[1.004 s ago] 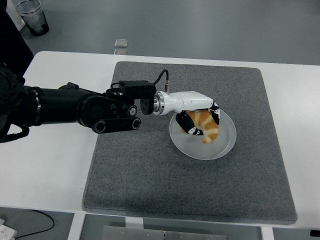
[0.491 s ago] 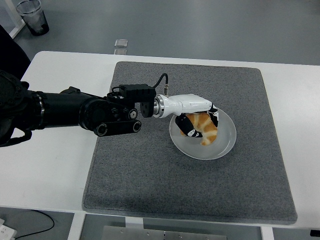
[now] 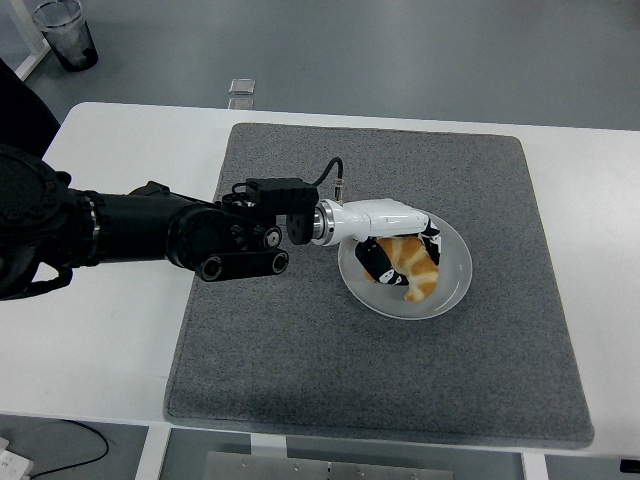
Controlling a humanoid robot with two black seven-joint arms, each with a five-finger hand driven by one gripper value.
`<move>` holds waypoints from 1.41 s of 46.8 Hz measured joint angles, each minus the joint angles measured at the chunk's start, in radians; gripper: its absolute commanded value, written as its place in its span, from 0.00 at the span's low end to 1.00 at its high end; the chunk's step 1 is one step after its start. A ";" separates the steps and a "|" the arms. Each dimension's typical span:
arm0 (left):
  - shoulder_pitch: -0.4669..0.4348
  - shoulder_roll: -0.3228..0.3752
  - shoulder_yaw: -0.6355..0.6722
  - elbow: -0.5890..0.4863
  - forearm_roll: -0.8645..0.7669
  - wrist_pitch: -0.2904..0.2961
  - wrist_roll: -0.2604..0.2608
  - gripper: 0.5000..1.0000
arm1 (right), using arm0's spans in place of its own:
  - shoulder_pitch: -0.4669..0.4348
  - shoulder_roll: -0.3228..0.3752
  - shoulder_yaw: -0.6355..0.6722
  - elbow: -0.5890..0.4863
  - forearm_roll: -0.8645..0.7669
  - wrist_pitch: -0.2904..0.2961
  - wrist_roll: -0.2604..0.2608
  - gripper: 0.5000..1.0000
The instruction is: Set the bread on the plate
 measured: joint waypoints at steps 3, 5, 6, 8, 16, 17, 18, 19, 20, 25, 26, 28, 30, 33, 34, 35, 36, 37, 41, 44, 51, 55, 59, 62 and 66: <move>0.000 0.000 0.001 0.000 0.000 0.000 0.001 0.00 | 0.000 0.000 0.000 0.000 0.000 0.000 0.000 0.90; 0.000 0.000 0.001 0.000 -0.001 0.000 0.002 0.00 | 0.000 0.000 0.000 0.000 0.000 0.000 0.000 0.90; 0.000 0.000 0.001 0.000 -0.001 0.000 0.002 0.00 | 0.000 0.000 0.000 0.000 0.000 0.000 0.000 0.90; 0.000 0.000 0.001 0.000 -0.001 0.001 0.002 0.00 | 0.000 0.000 0.000 0.000 0.000 0.000 0.000 0.90; 0.000 0.000 0.001 0.000 -0.001 0.019 0.002 0.02 | 0.000 0.000 0.000 0.000 0.001 0.000 0.000 0.90; 0.000 0.000 0.001 0.000 -0.001 0.021 0.002 0.09 | 0.000 0.000 0.000 0.000 0.001 0.000 0.000 0.90; 0.001 0.000 0.001 0.000 -0.001 0.023 0.002 0.13 | 0.000 0.000 0.000 0.000 0.001 0.000 0.000 0.90; 0.001 0.000 0.001 0.000 -0.001 0.024 0.002 0.17 | 0.000 0.000 0.000 0.000 0.001 0.000 0.000 0.90; 0.001 0.000 0.001 0.000 -0.001 0.025 0.002 0.22 | -0.001 0.000 0.000 0.000 0.001 0.000 0.000 0.90; 0.007 0.000 0.000 -0.002 -0.002 0.027 0.002 0.53 | 0.000 0.000 0.000 0.000 0.001 0.000 0.000 0.90; 0.010 0.000 -0.001 -0.002 -0.002 0.027 0.002 0.55 | 0.000 0.000 0.000 0.000 0.001 0.000 0.000 0.90; 0.014 0.000 -0.001 -0.003 -0.002 0.027 0.002 0.63 | -0.001 0.000 0.000 0.000 0.001 0.000 0.000 0.90; 0.017 0.000 -0.001 -0.004 -0.003 0.027 0.002 0.71 | 0.000 0.000 0.000 0.000 0.001 0.000 0.000 0.90; 0.020 0.000 -0.002 -0.006 -0.003 0.027 0.002 0.80 | 0.000 0.000 0.000 0.000 0.001 0.000 0.000 0.90; 0.020 0.000 -0.002 -0.007 -0.004 0.027 0.002 0.86 | 0.000 0.000 0.000 0.000 0.001 0.000 0.000 0.90; 0.021 0.000 -0.003 -0.008 -0.004 0.027 0.002 0.90 | 0.000 0.000 0.000 0.000 0.001 0.000 0.000 0.90; 0.021 0.000 -0.003 -0.009 -0.005 0.027 0.002 0.93 | 0.000 0.000 0.000 0.000 0.001 0.000 0.000 0.90; 0.022 0.000 -0.003 -0.010 -0.006 0.027 0.002 0.95 | 0.000 0.000 0.000 0.000 0.001 0.000 0.000 0.90; 0.021 0.000 -0.007 -0.012 -0.015 0.027 0.002 0.98 | 0.000 0.000 0.000 0.000 0.001 0.000 0.000 0.91; 0.020 0.000 -0.010 -0.013 -0.019 0.028 0.002 0.98 | 0.000 0.000 0.000 0.000 0.000 0.000 0.000 0.90; 0.015 0.007 -0.039 -0.022 -0.023 0.030 0.000 0.98 | 0.000 0.000 0.000 0.000 0.000 0.000 0.000 0.90; 0.009 0.014 -0.063 -0.035 -0.023 0.030 0.001 0.99 | 0.000 0.000 0.000 0.000 0.000 0.000 0.000 0.90; 0.004 0.027 -0.089 -0.042 -0.023 0.030 0.001 0.99 | 0.000 0.000 0.000 0.000 0.000 0.000 0.000 0.90; 0.002 0.037 -0.118 -0.047 -0.024 0.029 0.002 0.99 | 0.000 0.000 0.000 0.000 0.000 0.000 0.000 0.90; -0.001 0.054 -0.165 -0.049 -0.027 0.022 0.002 1.00 | 0.000 0.000 0.000 0.000 0.000 0.000 0.000 0.90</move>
